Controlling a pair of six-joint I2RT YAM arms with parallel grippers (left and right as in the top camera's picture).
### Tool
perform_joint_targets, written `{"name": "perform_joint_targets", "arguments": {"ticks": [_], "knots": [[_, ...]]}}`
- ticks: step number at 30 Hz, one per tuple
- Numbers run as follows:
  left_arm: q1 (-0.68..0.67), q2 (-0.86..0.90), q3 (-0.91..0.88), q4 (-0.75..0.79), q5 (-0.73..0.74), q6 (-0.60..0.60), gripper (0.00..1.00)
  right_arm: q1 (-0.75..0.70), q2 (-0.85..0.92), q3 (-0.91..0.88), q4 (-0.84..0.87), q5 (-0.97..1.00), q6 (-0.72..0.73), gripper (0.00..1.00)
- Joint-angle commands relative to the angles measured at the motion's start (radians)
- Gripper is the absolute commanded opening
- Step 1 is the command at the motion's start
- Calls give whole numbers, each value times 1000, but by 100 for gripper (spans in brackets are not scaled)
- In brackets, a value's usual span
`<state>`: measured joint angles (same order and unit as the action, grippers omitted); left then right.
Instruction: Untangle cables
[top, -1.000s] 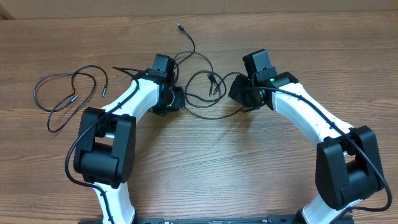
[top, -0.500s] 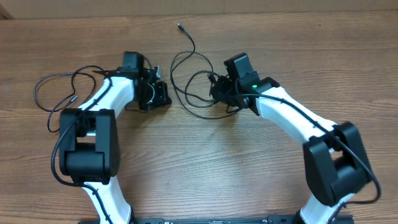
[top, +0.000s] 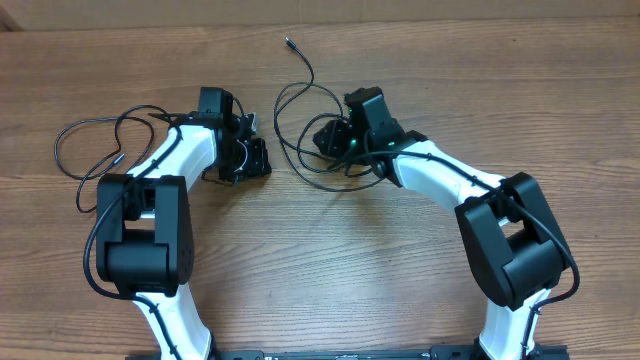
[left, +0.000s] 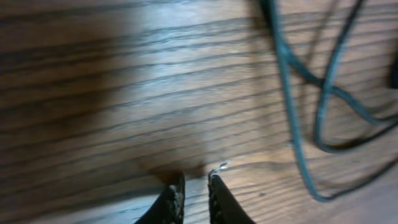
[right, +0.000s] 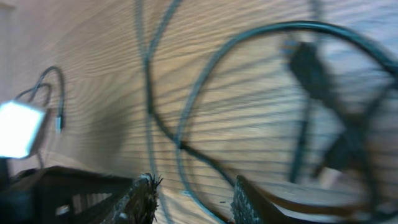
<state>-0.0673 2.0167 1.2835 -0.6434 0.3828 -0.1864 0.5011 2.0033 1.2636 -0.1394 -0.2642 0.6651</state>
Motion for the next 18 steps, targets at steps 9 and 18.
{"name": "perform_joint_targets", "arguments": {"ticks": [9,18], "knots": [[-7,11,-13,-10,-157,-117,33,98,27,-1,82,152,-27,42],[-7,12,-14,-14,-188,-117,27,148,112,-1,182,151,-52,41]]}}
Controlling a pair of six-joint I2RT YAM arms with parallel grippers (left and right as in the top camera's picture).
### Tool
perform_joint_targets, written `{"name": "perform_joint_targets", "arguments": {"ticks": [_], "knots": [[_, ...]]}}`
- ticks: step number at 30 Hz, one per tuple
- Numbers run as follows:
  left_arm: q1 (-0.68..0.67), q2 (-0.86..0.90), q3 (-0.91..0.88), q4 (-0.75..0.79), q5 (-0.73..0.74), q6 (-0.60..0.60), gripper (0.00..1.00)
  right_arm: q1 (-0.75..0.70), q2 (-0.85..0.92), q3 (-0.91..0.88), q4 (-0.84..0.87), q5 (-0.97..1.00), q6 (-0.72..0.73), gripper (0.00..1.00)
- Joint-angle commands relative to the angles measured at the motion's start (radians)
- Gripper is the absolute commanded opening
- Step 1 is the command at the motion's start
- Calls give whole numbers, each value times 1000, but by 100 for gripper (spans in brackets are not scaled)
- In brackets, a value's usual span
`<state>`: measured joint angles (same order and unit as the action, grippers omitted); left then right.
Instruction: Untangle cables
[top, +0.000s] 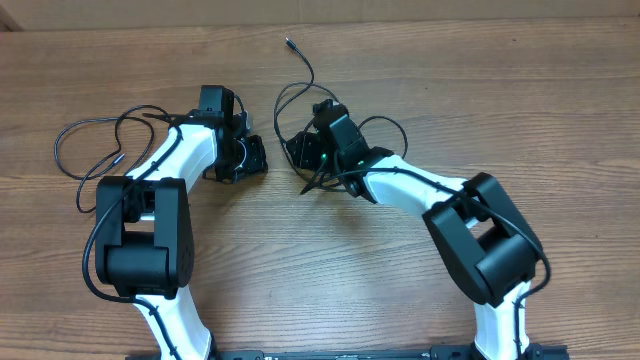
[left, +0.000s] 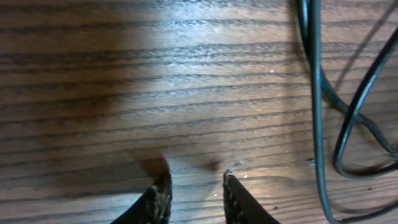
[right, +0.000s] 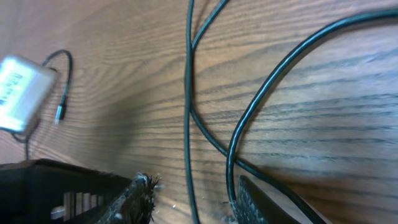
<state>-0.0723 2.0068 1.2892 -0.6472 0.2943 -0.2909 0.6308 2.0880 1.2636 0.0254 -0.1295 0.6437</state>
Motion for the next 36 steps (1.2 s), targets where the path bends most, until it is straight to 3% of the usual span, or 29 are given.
{"name": "perform_joint_targets", "arguments": {"ticks": [1,5,22,30,32,33,36], "knots": [[0,22,-20,-11,-119,-13,27,24,30,-1,25,17,-51,40],[10,22,-20,-27,-156,-74,31,47,34,-1,46,17,-117,40],[13,22,-20,-33,-171,-99,38,50,100,-1,60,39,-178,40],[13,22,-20,-33,-170,-100,38,50,107,-1,-7,-71,-177,29],[13,22,-20,-33,-163,-99,40,43,105,-1,-18,-160,-178,9],[13,22,-20,-33,-159,-99,41,40,100,0,-20,-204,-177,4],[14,22,-20,-33,-116,-77,50,28,69,10,-28,-266,-166,4]]}}
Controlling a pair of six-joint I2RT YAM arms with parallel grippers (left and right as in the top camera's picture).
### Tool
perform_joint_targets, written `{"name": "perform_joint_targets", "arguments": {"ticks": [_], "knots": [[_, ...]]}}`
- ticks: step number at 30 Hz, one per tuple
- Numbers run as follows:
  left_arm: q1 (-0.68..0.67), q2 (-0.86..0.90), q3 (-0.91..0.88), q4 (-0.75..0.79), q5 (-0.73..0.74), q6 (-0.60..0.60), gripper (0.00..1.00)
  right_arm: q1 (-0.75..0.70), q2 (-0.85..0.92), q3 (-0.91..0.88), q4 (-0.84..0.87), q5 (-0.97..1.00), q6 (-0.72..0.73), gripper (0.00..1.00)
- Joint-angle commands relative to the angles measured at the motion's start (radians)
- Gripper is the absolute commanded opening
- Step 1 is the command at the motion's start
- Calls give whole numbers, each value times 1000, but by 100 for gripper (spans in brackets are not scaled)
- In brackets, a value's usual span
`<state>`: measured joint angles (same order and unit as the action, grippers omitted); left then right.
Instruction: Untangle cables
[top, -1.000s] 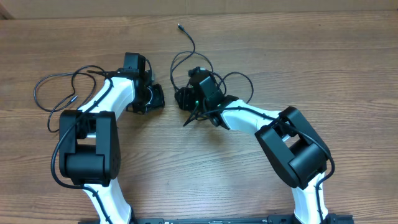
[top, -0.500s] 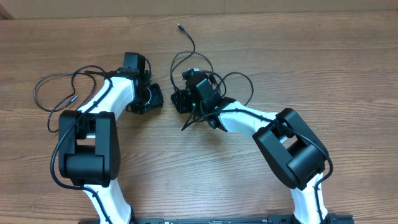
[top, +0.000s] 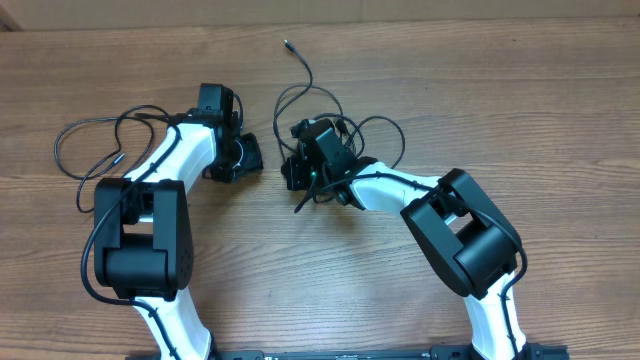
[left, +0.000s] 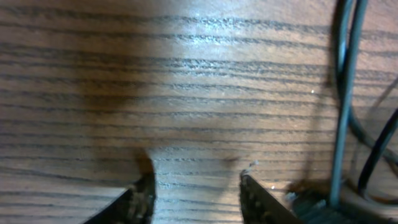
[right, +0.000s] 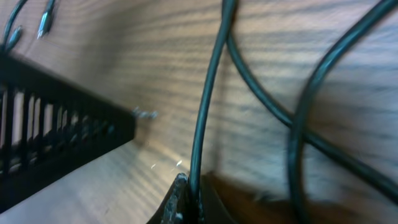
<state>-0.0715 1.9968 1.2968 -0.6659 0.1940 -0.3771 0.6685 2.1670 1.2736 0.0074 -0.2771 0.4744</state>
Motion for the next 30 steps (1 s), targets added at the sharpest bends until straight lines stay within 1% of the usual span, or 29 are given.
{"name": "perform_joint_targets", "arguments": {"ticks": [1,4,6,8,12,16,18,21,25,30], "knots": [[14,32,-27,-14,13,36,51,-13,-26,6,-18,-122,3,4],[21,32,-27,-6,128,126,58,-23,-80,21,-20,-147,10,4],[27,32,-27,-4,218,179,62,-34,-116,28,-20,-169,47,4],[36,32,-27,-6,294,219,64,-51,-150,31,-17,-188,102,4],[50,32,-27,-7,354,229,64,-93,-188,31,-14,-230,193,4],[53,32,-27,4,443,226,64,-123,-190,31,0,-343,215,4],[51,32,-27,24,465,181,64,-132,-190,31,11,-374,227,4],[35,32,-27,70,449,62,64,-146,-192,31,48,-406,263,4],[-3,32,-27,146,445,-20,64,-160,-221,31,55,-428,263,4],[-78,32,-27,197,320,-150,64,-178,-290,31,35,-427,259,4]]}}
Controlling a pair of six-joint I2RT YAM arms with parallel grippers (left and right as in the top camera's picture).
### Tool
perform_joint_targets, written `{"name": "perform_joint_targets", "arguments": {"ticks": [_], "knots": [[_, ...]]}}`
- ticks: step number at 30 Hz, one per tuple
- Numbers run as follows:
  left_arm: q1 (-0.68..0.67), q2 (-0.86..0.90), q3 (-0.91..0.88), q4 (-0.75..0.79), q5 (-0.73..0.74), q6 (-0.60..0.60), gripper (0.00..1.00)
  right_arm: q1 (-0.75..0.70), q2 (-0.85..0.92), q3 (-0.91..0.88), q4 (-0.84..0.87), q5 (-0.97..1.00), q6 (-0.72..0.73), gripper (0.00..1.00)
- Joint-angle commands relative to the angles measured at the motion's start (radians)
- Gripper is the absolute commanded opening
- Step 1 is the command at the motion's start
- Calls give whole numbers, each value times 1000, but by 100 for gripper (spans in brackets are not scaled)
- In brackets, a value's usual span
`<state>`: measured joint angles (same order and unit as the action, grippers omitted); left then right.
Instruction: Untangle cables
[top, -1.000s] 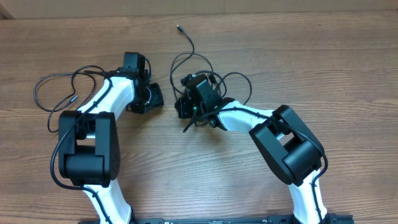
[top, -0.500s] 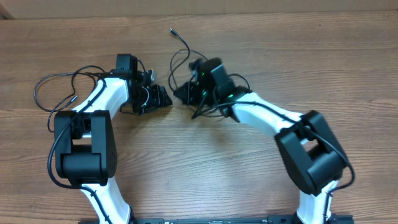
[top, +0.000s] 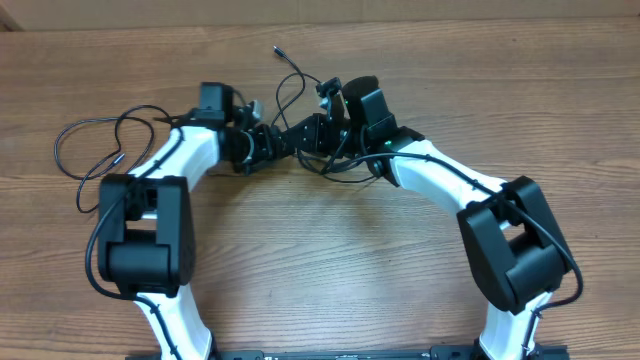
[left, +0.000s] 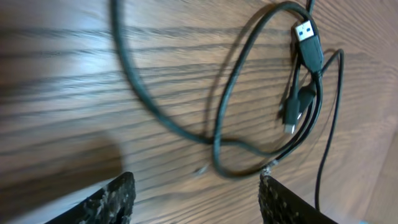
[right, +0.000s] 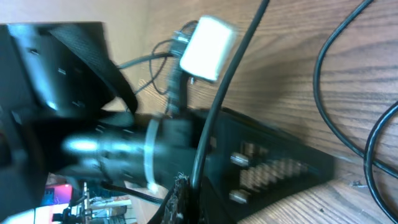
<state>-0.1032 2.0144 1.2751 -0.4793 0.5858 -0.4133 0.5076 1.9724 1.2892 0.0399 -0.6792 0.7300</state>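
A tangle of thin black cables (left: 225, 106) with a USB plug (left: 309, 34) lies at the table's far middle, and one loose end (top: 277, 48) trails toward the back. My right gripper (top: 308, 132) is shut on one black strand (right: 233, 68), which runs up out of its fingertips (right: 189, 199). My left gripper (top: 262, 140) sits just left of it, almost touching. The jaws of that left gripper (left: 196, 193) stand wide open over bare wood, short of the cable loops. Nothing lies between its fingers.
A second thin black cable (top: 88, 125) lies in loose loops at the far left, behind the left arm. A white tag (right: 208, 40) on the left arm shows close in the right wrist view. The wooden table (top: 330, 280) stretches forward between the two arms.
My right gripper, still shut on the strand, has moved up and back, and the tangle has shifted with it. My left gripper has moved right to meet it and opened wider.
At first my right gripper was open over the tangle and my left was nearly shut on bare wood. Then the right stood further left, open astride a strand, and later shut on it. The left opened at each moment. Now both grippers meet at the tangle.
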Motion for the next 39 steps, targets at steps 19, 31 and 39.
{"name": "perform_joint_targets", "arguments": {"ticks": [19,31,39], "knots": [[-237,53,-6,35,-671,-272,14,-151,-507,16,-215,7,-137,4],[-229,74,-6,35,-670,-290,15,-333,-740,16,-179,59,-245,4],[-229,74,-6,34,-670,-290,17,-492,-735,15,-238,115,-233,4]]}}
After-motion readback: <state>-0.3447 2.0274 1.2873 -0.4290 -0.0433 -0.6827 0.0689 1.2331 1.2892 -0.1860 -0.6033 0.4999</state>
